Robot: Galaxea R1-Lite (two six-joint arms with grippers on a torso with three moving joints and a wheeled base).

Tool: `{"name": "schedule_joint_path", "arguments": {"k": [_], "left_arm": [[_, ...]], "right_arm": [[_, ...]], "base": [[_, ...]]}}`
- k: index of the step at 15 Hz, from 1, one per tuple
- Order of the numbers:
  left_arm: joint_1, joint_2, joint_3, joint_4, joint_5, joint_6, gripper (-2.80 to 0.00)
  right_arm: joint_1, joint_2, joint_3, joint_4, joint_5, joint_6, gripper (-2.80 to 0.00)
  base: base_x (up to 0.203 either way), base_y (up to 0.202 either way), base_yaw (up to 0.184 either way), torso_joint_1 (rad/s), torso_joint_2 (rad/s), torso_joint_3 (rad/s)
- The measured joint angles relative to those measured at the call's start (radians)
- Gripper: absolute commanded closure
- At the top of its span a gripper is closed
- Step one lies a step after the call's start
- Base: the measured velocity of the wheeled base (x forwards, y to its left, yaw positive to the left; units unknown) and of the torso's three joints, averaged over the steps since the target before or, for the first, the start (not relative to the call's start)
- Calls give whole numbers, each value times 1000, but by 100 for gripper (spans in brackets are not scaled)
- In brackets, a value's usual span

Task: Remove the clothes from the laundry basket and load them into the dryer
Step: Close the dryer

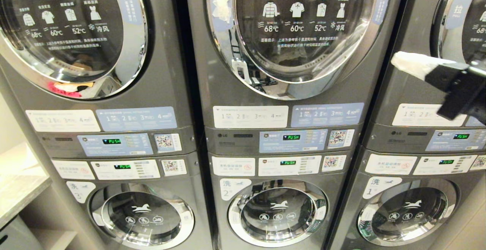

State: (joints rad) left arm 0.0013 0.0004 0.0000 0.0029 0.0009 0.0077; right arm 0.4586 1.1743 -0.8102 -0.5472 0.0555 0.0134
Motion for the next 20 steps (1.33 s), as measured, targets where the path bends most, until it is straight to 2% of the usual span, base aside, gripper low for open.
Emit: {"name": "schedule_joint_path", "arguments": {"k": [2, 5, 11, 13, 15, 20], "left_arm": [[0, 0, 0, 0, 0, 0, 0], [0, 0, 0, 0, 0, 0, 0], [0, 0, 0, 0, 0, 0, 0], [0, 0, 0, 0, 0, 0, 0], [0, 0, 0, 0, 0, 0, 0], [0, 0, 0, 0, 0, 0, 0]], "right_arm": [[-11, -76, 24, 40, 40, 10, 0], [-16, -82, -45, 43, 85, 10, 0], [-13, 115, -308, 48, 91, -4, 0], [-33, 151, -306, 89, 80, -10, 0], [-92, 141, -160, 159, 72, -10, 0], [-347, -66, 424, 212, 85, -11, 0]], "base": [[0, 0, 0, 0, 0, 0], [0, 0, 0, 0, 0, 0], [0, 0, 0, 0, 0, 0], [0, 0, 0, 0, 0, 0], [0, 0, 0, 0, 0, 0], [0, 0, 0, 0, 0, 0]]}}
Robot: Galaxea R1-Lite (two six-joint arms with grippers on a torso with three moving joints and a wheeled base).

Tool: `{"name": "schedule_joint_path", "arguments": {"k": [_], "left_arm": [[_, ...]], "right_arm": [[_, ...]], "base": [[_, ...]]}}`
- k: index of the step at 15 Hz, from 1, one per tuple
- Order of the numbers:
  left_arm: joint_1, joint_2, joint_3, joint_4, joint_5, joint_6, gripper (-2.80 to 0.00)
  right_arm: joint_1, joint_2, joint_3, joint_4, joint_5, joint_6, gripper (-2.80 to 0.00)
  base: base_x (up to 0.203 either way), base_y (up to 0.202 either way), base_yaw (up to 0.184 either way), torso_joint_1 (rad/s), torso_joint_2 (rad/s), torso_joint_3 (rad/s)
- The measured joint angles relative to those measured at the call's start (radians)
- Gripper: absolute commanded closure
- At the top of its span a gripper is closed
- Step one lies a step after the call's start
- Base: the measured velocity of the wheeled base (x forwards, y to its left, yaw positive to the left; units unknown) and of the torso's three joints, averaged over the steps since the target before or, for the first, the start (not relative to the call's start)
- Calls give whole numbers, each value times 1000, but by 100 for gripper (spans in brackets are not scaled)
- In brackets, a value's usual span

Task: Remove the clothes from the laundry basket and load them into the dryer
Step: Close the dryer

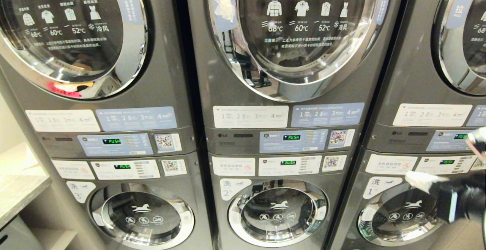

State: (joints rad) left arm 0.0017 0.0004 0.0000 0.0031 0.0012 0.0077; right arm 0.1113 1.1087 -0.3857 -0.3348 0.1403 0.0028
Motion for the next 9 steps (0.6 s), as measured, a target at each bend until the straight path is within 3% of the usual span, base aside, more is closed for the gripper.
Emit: {"name": "schedule_joint_path", "arguments": {"k": [3, 6, 9], "left_arm": [[0, 0, 0, 0, 0, 0, 0], [-1, 0, 0, 0, -1, 0, 0], [0, 0, 0, 0, -1, 0, 0]], "right_arm": [[-75, -284, 255, 80, 13, -22, 0], [-88, -615, 304, 296, 20, -52, 0], [-100, -889, 317, 381, 39, -123, 0]], "base": [[0, 0, 0, 0, 0, 0], [0, 0, 0, 0, 0, 0], [0, 0, 0, 0, 0, 0]]}}
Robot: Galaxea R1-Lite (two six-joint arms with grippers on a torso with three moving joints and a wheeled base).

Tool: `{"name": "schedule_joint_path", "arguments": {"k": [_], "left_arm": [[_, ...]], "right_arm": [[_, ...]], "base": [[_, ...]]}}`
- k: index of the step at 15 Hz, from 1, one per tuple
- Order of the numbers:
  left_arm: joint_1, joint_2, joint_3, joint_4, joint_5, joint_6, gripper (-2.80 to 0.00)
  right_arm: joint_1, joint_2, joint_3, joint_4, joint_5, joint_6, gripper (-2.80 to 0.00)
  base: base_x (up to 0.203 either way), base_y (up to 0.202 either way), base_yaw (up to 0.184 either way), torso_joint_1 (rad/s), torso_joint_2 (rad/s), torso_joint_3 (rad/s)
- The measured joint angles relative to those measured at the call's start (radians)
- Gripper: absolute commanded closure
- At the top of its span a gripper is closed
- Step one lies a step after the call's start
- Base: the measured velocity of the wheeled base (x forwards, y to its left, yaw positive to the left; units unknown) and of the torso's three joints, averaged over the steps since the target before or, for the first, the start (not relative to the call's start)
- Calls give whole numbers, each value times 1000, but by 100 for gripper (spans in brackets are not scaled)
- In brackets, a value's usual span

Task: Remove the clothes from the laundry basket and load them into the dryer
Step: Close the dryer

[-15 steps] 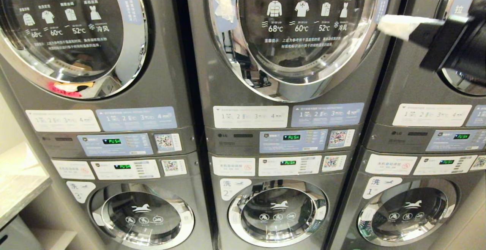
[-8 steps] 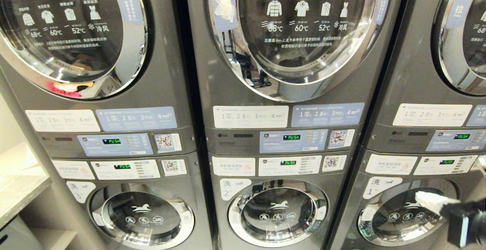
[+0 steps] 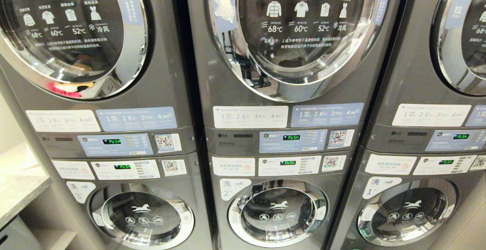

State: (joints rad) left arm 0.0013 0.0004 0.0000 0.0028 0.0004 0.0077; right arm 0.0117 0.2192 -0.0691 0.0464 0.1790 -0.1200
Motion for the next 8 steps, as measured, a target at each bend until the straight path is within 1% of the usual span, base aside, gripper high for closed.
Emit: {"name": "schedule_joint_path", "arguments": {"k": [2, 3, 6, 8], "left_arm": [[0, 0, 0, 0, 0, 0, 0], [0, 0, 0, 0, 0, 0, 0], [0, 0, 0, 0, 0, 0, 0], [0, 0, 0, 0, 0, 1, 0]], "right_arm": [[-10, -120, -2, 40, 12, -31, 0], [-14, -154, -4, 49, 15, -31, 0], [-17, -199, -4, 53, 2, 12, 0], [-17, -211, -4, 53, -33, 29, 0]], "base": [[0, 0, 0, 0, 0, 0], [0, 0, 0, 0, 0, 0], [0, 0, 0, 0, 0, 0], [0, 0, 0, 0, 0, 0]]}}
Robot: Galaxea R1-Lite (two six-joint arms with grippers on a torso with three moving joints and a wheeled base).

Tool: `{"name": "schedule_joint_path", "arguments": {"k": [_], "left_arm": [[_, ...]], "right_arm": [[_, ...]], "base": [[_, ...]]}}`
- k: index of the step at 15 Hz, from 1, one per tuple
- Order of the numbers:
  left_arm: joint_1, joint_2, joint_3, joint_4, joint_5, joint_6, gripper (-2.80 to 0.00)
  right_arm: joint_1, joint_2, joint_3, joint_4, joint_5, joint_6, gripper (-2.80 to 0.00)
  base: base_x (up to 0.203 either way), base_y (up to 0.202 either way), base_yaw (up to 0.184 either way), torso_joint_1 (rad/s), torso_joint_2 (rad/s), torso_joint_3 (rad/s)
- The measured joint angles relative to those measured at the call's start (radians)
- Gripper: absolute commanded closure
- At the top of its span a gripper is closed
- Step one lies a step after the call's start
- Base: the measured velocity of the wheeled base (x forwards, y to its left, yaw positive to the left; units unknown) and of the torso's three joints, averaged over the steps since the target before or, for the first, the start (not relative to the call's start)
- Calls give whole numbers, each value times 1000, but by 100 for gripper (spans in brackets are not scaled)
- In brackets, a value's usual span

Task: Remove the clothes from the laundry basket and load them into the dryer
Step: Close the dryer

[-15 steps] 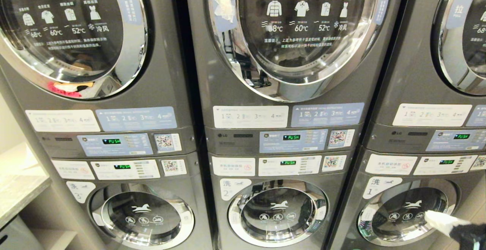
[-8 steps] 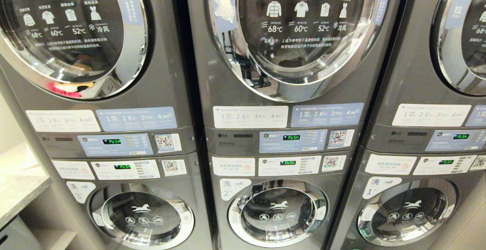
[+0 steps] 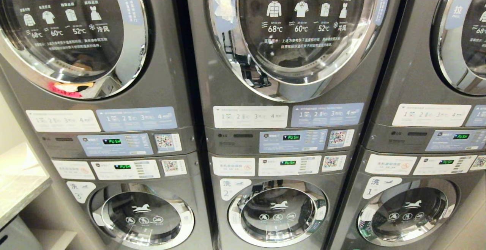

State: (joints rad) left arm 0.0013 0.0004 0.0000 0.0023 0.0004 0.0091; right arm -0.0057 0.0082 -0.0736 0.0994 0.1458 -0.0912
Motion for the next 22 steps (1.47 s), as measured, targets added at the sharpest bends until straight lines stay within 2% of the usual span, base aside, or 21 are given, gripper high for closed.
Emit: {"name": "schedule_joint_path", "arguments": {"k": [2, 4, 6, 9, 20, 22], "left_arm": [[0, 0, 0, 0, 0, -2, 0], [0, 0, 0, -1, 0, -3, 0], [0, 0, 0, 0, 0, -3, 0], [0, 0, 0, -1, 0, -3, 0], [0, 0, 0, 3, 0, 15, 0], [0, 0, 0, 3, 0, 13, 0]], "right_arm": [[0, -6, 0, 6, -66, 52, 0], [0, -8, -5, 29, -78, 85, 0], [0, -8, -4, 23, -74, 47, 0], [0, -8, 41, -53, -76, -126, 0], [1, -8, 45, -23, -83, -87, 0], [1, -8, 44, -22, -81, -92, 0]], "base": [[0, 0, 0, 0, 0, 0], [0, 0, 0, 0, 0, 0], [0, 0, 0, 0, 0, 0], [0, 0, 0, 0, 0, 0], [0, 0, 0, 0, 0, 0], [156, 0, 0, -4, -8, 1]]}}
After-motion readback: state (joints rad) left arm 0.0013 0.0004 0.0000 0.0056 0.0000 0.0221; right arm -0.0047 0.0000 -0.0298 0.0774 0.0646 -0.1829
